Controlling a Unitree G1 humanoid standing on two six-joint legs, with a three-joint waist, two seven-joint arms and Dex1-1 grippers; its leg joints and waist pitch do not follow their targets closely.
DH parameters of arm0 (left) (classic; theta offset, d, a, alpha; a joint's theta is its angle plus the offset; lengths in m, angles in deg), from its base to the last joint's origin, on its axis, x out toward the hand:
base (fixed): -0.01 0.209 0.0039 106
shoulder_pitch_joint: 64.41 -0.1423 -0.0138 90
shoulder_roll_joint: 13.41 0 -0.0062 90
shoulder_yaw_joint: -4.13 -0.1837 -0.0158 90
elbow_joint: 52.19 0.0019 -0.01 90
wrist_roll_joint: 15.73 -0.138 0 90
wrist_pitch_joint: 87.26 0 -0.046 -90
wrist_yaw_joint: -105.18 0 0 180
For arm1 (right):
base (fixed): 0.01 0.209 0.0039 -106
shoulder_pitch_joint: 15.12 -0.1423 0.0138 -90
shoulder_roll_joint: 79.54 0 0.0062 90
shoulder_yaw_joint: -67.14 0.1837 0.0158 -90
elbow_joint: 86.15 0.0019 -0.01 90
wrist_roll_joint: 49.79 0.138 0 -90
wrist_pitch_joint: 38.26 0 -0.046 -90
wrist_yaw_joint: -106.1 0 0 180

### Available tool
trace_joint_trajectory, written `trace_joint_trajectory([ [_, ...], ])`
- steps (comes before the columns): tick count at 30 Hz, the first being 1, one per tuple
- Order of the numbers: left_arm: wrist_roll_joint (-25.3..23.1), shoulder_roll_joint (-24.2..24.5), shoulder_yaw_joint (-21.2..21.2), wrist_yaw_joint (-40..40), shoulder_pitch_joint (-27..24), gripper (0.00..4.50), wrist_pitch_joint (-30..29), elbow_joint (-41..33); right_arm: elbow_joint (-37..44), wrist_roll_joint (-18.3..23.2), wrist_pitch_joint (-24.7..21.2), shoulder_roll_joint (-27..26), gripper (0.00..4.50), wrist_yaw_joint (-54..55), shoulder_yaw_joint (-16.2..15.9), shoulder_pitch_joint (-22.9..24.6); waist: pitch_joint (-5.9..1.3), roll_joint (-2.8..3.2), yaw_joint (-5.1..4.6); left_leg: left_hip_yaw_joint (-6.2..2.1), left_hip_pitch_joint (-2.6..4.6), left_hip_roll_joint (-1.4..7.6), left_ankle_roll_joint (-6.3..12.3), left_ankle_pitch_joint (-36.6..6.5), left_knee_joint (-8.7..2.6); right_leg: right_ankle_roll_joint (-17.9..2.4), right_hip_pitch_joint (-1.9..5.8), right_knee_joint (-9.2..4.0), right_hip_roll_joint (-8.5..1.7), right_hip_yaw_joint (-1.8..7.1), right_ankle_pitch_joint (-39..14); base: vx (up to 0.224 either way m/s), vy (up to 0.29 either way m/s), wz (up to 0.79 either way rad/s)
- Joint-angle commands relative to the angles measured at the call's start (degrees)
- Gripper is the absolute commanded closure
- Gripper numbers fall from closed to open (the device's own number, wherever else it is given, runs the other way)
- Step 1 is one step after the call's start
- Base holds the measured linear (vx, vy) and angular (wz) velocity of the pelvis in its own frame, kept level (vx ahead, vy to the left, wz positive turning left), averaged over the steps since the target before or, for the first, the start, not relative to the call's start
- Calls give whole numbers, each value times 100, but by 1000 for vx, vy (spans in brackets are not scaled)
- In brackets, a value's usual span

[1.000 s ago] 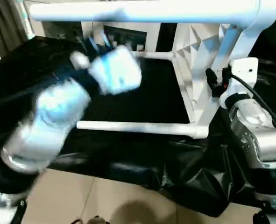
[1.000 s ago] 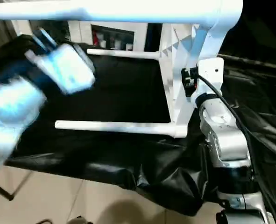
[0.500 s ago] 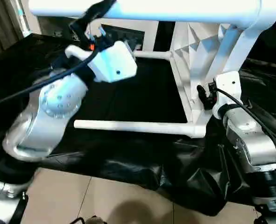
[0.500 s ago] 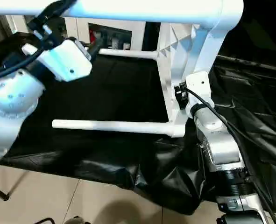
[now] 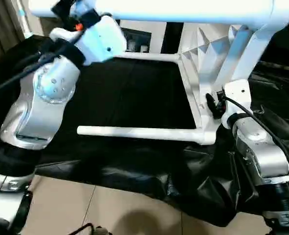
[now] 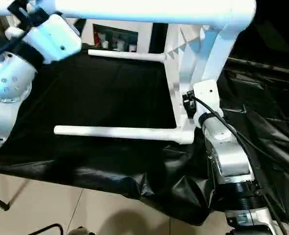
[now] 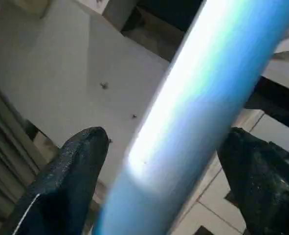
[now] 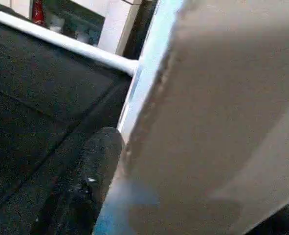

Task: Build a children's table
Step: Flip table

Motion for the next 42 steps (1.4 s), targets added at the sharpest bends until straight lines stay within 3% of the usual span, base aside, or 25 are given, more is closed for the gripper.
trace_joint_trajectory([
  [1,136,-92,135,40,112,83,-71,29,65,-57,47,34,213,-46,-8,-55,-349,134,20,-138,85,259,-478,-1113,-481,-813,216,-401,-394,182,-743,0,0,0],
  [6,185,-194,215,93,127,126,-106,48,96,-95,67,29,225,-114,2,-72,-336,131,18,-130,84,256,-441,-1162,-481,-814,216,-419,-398,191,-898,0,0,0],
  [9,254,-285,248,112,113,159,-166,71,117,-143,111,66,228,-175,5,-80,-326,160,23,-130,87,260,-417,-1180,-484,-814,208,-434,-403,195,-992,0,0,0],
  [10,265,-310,256,127,98,164,-173,93,126,-163,128,79,229,-188,17,-91,-325,179,31,-136,83,258,-409,-1187,-485,-809,214,-433,-406,195,-1033,0,0,0],
  [12,263,-314,259,129,95,169,-172,99,127,-165,130,82,231,-188,20,-94,-325,159,30,-128,77,254,-386,-1148,-480,-799,217,-436,-404,199,-1038,0,0,0],
  [14,364,-437,364,100,76,177,-317,142,103,-181,263,220,233,-279,59,-146,-318,198,40,-130,71,255,-363,-1083,-477,-826,217,-433,-412,200,-1026,0,0,0],
  [18,693,-644,615,151,59,178,-513,169,-43,-260,442,520,233,-467,131,-342,-325,174,55,-114,50,239,-251,-910,-458,-882,245,-426,-407,197,-943,0,0,0],
  [20,899,-773,789,171,-9,182,-635,154,-146,-265,496,730,233,-601,227,-550,-337,185,73,-98,34,229,-132,-722,-430,-927,266,-424,-420,201,-877,0,0,0],
  [24,1216,-1152,1165,3,-238,183,-890,121,-410,-336,645,1326,236,-1016,305,-1036,-364,267,147,-70,15,218,96,-401,-380,-1063,277,-395,-406,198,-593,0,0,0],
  [27,1485,-1430,1444,-57,-503,183,-1100,99,-731,-443,818,1885,239,-1452,256,-1484,-385,239,193,-41,4,216,299,-379,-344,-1183,269,-393,-388,193,-448,0,0,0],
  [28,1485,-1430,1444,-57,-503,183,-1100,99,-731,-443,818,1885,240,-1452,256,-1484,-375,263,217,-43,-7,221,365,-397,-346,-1198,253,-403,-396,182,-538,0,0,0],
  [30,1643,-1624,1595,-22,-702,187,-1425,-14,-1034,-551,996,2243,243,-1715,197,-1876,-364,251,225,-45,12,238,371,-543,-351,-1198,237,-419,-416,165,-854,0,0,0],
  [31,1693,-1726,1640,-20,-776,187,-1586,-90,-1180,-601,1102,2389,243,-1816,174,-2042,-356,213,230,-36,27,246,394,-649,-347,-1172,217,-443,-415,165,-1060,0,0,0],
  [32,1792,-1853,1703,-3,-902,188,-1767,-165,-1342,-658,1188,2512,244,-1939,119,-2293,-341,222,237,-29,44,253,395,-739,-346,-1153,191,-470,-411,167,-1183,0,0,0],
  [33,1860,-1963,1728,18,-1046,190,-1916,-228,-1489,-712,1266,2614,246,-2050,64,-2527,-343,142,220,-24,32,250,411,-769,-345,-1121,198,-467,-407,158,-1318,0,0,0],
  [35,1923,-2093,1711,69,-1276,196,-2051,-303,-1705,-814,1393,2748,249,-2220,-50,-2873,-309,146,220,-25,48,266,394,-939,-345,-1087,152,-502,-419,151,-1580,0,0,0],
  [37,1969,-2226,1633,139,-1530,199,-2159,-401,-2017,-961,1608,2875,250,-2446,-236,-3295,-291,89,185,-29,47,269,357,-1168,-348,-980,125,-545,-423,146,-1983,0,0,0],
  [38,1982,-2262,1596,154,-1592,207,-2198,-435,-2107,-1002,1666,2904,251,-2516,-285,-3417,-288,104,187,-45,36,261,344,-1200,-357,-932,137,-549,-423,141,-2069,0,0,0],
  [39,2005,-2312,1526,175,-1674,207,-2266,-479,-2227,-1073,1748,2937,251,-2609,-359,-3598,-280,37,186,-26,74,275,312,-1330,-350,-849,83,-575,-413,149,-2238,0,0,0],
  [41,2052,-2382,1463,184,-1759,224,-2370,-535,-2390,-1161,1860,2967,252,-2732,-460,-3830,-261,60,150,-58,84,292,183,-1673,-384,-728,46,-610,-409,138,-2555,0,0,0],
  [42,2078,-2462,1397,171,-1848,229,-2457,-543,-2622,-1291,2003,3000,253,-2928,-593,-4133,-260,16,114,-65,85,299,129,-1795,-390,-695,37,-611,-396,124,-2620,0,0,0],
])
